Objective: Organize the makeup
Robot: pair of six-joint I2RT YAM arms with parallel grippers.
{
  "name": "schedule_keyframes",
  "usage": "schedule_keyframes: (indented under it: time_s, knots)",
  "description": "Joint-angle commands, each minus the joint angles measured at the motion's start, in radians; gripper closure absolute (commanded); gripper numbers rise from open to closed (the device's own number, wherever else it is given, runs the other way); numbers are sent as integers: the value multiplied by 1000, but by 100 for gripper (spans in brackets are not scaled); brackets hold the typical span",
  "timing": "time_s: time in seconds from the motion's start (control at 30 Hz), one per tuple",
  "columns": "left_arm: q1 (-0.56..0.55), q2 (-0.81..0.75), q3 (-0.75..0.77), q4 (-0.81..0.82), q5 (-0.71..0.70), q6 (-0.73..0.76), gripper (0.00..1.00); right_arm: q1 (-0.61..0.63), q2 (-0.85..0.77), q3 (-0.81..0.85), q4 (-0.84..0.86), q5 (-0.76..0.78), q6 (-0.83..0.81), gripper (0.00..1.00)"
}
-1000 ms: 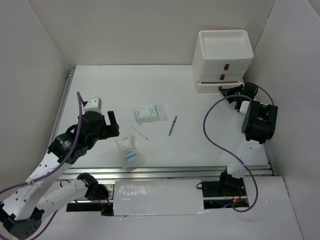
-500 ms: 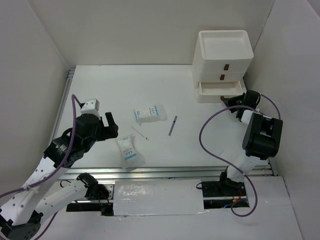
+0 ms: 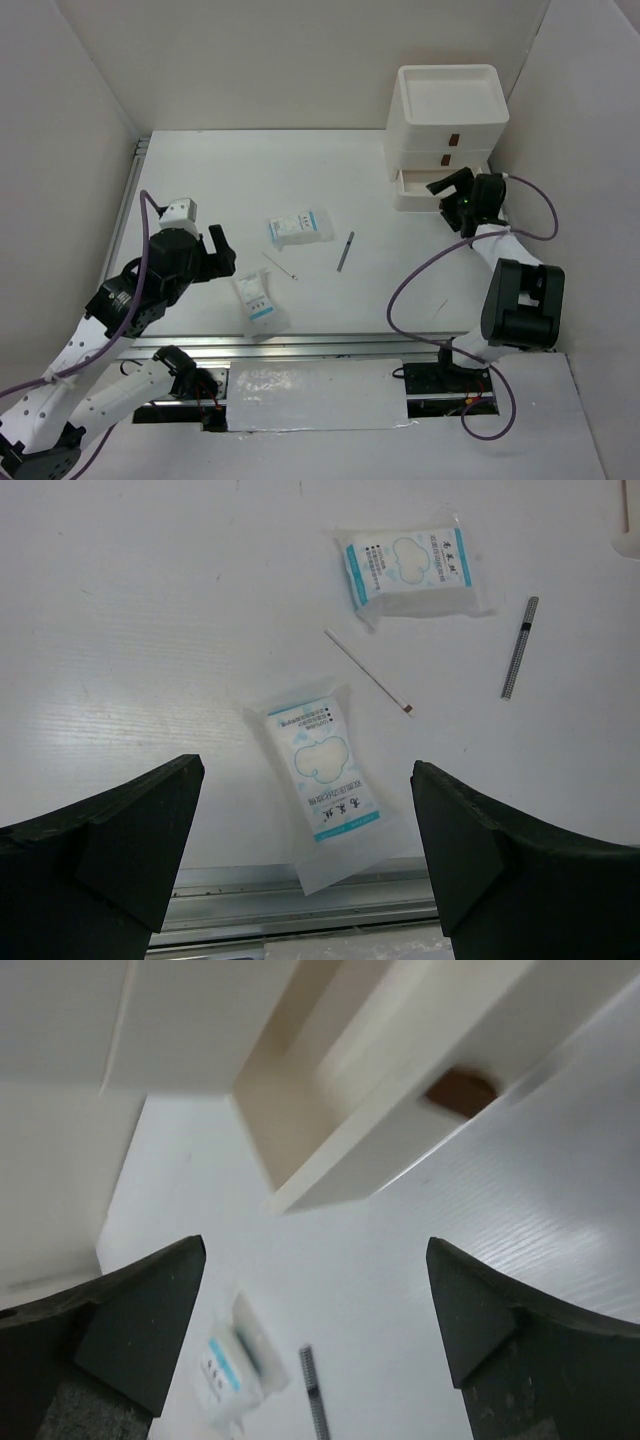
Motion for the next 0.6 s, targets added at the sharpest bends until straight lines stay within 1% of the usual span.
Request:
schedule_keyframes:
  time_s: [0.0, 0.07, 0.1, 0.13, 0.17, 0.2, 0.27, 0.3, 0.33, 0.4, 0.47, 0.57]
  knots:
    - [4, 11, 1, 26, -20, 13, 1, 164, -87, 62, -114, 128, -136, 0]
    - [4, 14, 4, 20, -29, 6, 1, 296, -60, 126, -258, 286, -232, 0]
    - [6, 15, 7, 16, -41, 3, 1, 414, -36, 206, -363, 330, -253, 0]
    - [6, 18, 8, 13, -49, -3, 0, 470, -9, 241, -407, 410, -265, 0]
    - [6, 18, 8, 9, -53, -6, 1, 519, 37, 280, -438, 448, -276, 0]
    - [9, 18, 10, 4, -59, -7, 1, 609, 56, 289, -474, 481, -274, 0]
    - [10, 17, 10, 0, -64, -12, 1, 680, 100, 291, -491, 541, -251, 0]
    - [10, 15, 10, 0, -63, -13, 1, 735, 111, 289, -508, 571, -239, 0]
    - [10, 11, 10, 0, -63, -13, 1, 760, 132, 288, -516, 649, -218, 0]
    - [10, 4, 5, 1, -63, -13, 1, 803, 180, 324, -550, 705, -213, 0]
    - [9, -2, 5, 1, -58, -12, 0, 818, 215, 360, -596, 708, -219, 1]
    - [9, -14, 7, 1, -61, -13, 1, 832, 264, 401, -623, 713, -219, 4]
